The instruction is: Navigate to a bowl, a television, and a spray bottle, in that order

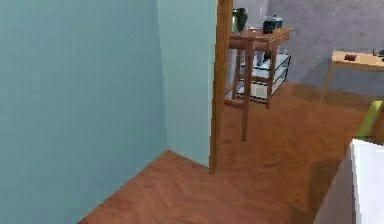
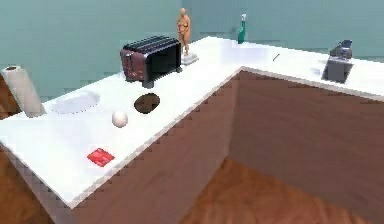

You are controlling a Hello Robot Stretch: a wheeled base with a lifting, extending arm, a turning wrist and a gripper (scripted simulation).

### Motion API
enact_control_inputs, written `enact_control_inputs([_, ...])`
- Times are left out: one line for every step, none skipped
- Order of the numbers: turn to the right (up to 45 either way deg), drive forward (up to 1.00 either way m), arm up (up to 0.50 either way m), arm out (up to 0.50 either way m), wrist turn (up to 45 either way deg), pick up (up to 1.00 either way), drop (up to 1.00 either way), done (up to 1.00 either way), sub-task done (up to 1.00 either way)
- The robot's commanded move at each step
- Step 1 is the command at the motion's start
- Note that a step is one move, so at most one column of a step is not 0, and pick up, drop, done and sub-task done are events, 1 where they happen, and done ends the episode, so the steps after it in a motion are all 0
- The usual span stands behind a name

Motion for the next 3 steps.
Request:
enact_control_inputs([-24.0, 0.00, 0.00, 0.00, 0.0, 0.00, 0.00, 0.00, 0.00])
enact_control_inputs([0.0, 0.35, 0.00, 0.00, 0.0, 0.00, 0.00, 0.00, 0.00])
enact_control_inputs([45.0, 0.00, 0.00, 0.00, 0.0, 0.00, 0.00, 0.00, 0.00])
